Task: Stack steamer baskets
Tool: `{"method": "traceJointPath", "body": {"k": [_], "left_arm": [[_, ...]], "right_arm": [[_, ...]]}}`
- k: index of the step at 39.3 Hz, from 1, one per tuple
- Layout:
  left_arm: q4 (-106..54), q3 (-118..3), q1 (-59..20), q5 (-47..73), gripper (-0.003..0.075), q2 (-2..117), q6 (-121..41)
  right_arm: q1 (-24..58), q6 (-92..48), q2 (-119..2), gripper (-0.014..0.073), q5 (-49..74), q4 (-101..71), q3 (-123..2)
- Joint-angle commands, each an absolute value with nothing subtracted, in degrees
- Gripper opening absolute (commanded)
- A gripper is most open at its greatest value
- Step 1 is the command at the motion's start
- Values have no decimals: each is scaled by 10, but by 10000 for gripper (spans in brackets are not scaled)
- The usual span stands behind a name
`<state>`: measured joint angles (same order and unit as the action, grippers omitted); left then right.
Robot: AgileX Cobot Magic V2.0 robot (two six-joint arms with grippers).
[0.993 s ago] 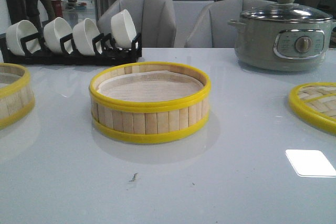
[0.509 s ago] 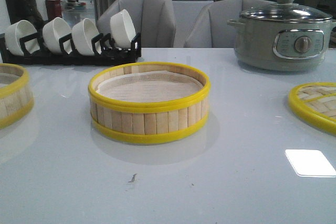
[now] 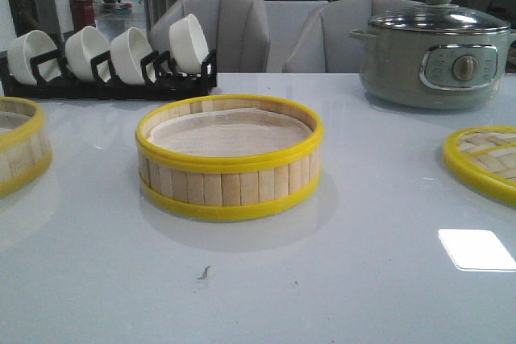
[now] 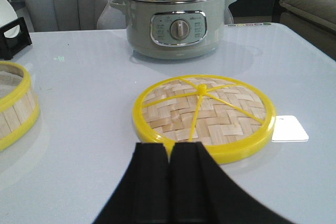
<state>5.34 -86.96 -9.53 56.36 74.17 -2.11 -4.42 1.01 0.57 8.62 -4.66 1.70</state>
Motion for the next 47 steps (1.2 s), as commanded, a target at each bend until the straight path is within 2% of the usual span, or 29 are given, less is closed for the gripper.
{"method": "traceJointPath", "body": {"k": [1,30,40,43,47], "left_arm": [[65,-886,-99,519,87,729,-14],[68,-886,-99,509,87,730,-14],[76,-886,-99,509,87,730,-14],[76,-886,-99,509,87,730,-14],[76,-886,-99,509,87,730,-14]], "right_arm": [[-47,3,18,56,38,-44,9],[-47,3,18,56,33,-42,9],[-46,4,18,56,-34,-43,-3],[-46,11,18,56,0,-44,-41],[-46,11,-1,56,103,-44,-134]]}}
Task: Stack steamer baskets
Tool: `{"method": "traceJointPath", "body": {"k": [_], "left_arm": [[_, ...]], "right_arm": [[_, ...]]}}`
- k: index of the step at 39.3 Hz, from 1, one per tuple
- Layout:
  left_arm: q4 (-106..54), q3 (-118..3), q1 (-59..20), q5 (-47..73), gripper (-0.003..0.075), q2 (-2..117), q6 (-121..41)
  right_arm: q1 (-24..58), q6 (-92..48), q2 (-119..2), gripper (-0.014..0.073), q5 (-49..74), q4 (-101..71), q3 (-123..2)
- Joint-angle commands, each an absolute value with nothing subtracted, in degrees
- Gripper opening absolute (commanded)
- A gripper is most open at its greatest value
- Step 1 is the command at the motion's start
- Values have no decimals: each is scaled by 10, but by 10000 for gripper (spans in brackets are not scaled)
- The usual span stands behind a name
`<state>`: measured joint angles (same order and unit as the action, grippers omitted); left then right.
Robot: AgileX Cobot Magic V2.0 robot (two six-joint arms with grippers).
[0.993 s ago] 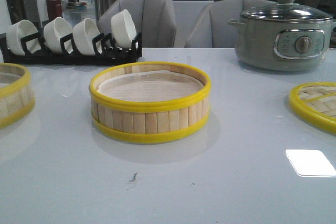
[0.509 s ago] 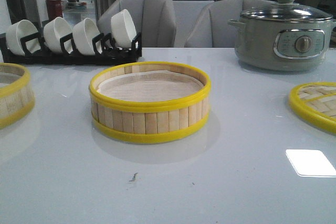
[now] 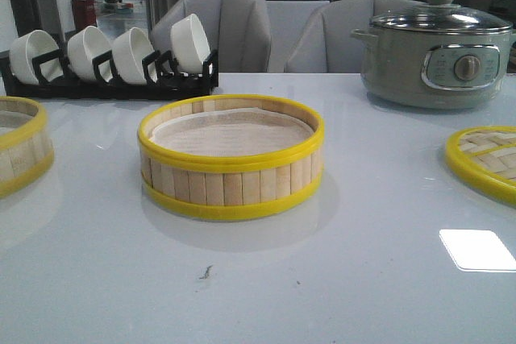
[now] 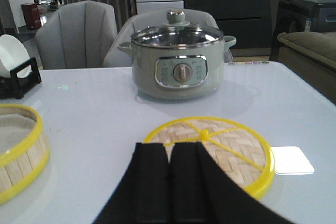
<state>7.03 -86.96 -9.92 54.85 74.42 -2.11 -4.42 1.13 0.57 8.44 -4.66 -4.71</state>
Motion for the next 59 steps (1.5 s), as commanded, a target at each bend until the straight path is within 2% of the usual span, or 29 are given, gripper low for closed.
{"method": "traceJointPath", "body": {"k": [1,5,14,20,32,47,50,56,59], "left_arm": [[76,-886,-99,509,87,730,-14],[75,-886,-99,509,87,730,-14],[76,-886,-99,513,87,730,-14],[76,-886,-99,515,87,730,-14],[76,-886,-99,516,87,730,-14],[76,-886,-99,522,87,730,-14],[69,-886,-99,524,87,730,-14],[47,-886,-99,530,87,730,-14],[47,-886,-99,530,87,730,-14]], "right_arm": [[-46,11,-11,56,126,-43,-156],[-46,11,-96,56,203,-43,-264],[-46,8,-343,56,218,-44,-440],[-46,8,-431,56,227,-44,-511],[-46,8,-487,56,193,-44,-528],[-46,8,-497,62,182,-44,-528],[-46,8,-502,132,174,-43,-528],[-46,8,-510,427,167,-41,-528],[-46,8,-513,463,163,-41,-528]]}}
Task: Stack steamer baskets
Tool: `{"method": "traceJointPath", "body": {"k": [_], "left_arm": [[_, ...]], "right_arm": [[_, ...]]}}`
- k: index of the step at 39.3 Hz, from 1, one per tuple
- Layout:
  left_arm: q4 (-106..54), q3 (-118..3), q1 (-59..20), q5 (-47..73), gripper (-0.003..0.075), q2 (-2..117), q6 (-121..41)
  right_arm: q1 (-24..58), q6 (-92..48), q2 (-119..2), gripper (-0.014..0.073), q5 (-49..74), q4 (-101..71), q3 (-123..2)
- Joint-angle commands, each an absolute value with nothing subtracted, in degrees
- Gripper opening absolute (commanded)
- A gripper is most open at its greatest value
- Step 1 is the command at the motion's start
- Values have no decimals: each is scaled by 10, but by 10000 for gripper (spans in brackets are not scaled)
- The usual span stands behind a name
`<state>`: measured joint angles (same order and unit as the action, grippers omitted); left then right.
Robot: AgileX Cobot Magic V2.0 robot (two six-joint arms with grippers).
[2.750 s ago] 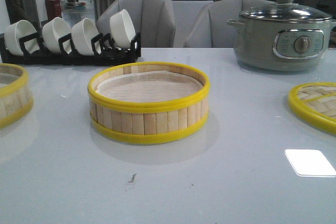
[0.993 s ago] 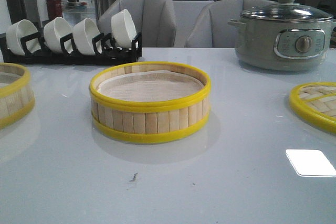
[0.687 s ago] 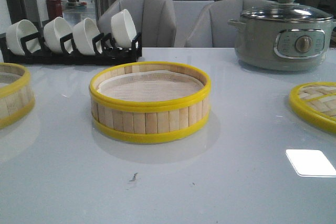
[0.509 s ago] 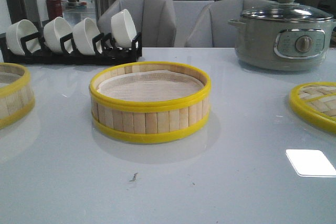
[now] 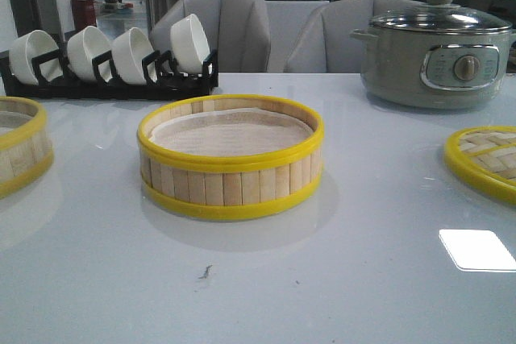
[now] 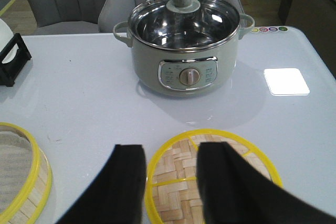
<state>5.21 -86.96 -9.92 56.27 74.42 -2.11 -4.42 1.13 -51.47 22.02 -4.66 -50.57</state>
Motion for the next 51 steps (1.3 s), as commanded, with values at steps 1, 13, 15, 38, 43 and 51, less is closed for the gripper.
{"method": "traceJointPath", "body": {"k": [1,13,15,38,43,51], "left_arm": [[47,-886,-99,530,87,730,-14],[43,-886,-99,535,174,736,-14],[44,-886,-99,535,227,741,-14],[24,-886,-99,549,454,908,-3],[24,-886,-99,536,454,952,-3],[24,-886,-99,509,454,1010,-3]], "right_arm": [[-46,8,-513,458,163,-41,-528],[-46,8,-513,443,163,-41,-528],[-46,8,-513,443,164,-41,-528],[-46,8,-513,443,168,-41,-528],[-46,8,-513,443,169,-41,-528],[-46,8,-513,443,174,-41,-528]]}}
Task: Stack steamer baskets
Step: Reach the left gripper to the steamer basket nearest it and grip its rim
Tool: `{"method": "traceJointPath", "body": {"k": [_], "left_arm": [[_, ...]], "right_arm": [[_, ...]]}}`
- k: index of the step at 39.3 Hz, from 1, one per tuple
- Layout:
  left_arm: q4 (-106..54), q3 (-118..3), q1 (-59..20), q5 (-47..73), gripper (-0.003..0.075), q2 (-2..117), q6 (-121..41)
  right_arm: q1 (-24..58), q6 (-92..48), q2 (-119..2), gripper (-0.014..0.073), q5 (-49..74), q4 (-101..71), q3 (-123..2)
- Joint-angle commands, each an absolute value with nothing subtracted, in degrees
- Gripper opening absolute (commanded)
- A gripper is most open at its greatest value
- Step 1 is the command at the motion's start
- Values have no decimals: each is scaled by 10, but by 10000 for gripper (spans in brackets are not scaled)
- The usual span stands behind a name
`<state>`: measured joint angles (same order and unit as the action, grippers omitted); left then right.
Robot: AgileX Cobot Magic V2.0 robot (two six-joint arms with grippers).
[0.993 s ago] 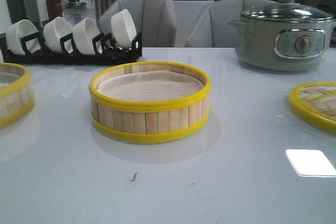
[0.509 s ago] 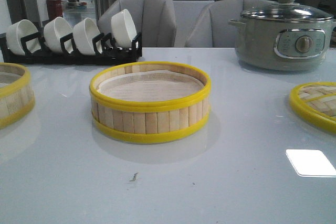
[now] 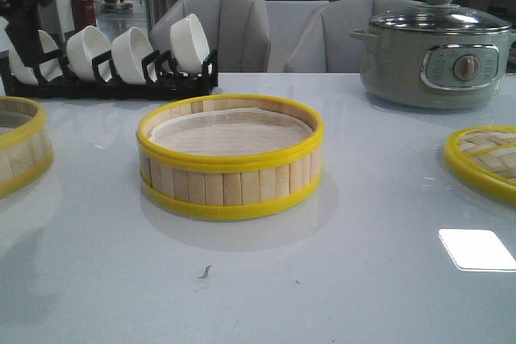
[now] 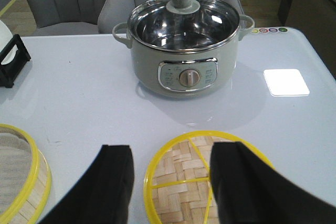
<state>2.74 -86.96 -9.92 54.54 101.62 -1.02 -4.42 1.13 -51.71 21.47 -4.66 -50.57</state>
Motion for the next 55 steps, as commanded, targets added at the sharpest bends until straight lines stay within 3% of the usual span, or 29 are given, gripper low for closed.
{"method": "traceJointPath", "body": {"k": [1,45,51,55], "left_arm": [[24,-886,-99,506,454,1015,-3],[11,-888,-83,462,444,1135,0],[11,-888,-83,471,282,1135,0],[11,-893,-83,483,78,1135,0]], "right_arm": [[-46,8,-513,443,174,-41,-528],[-46,8,-513,443,181,-41,-528],[-46,8,-513,443,181,-41,-528],[-46,8,-513,443,181,-41,-528]]}}
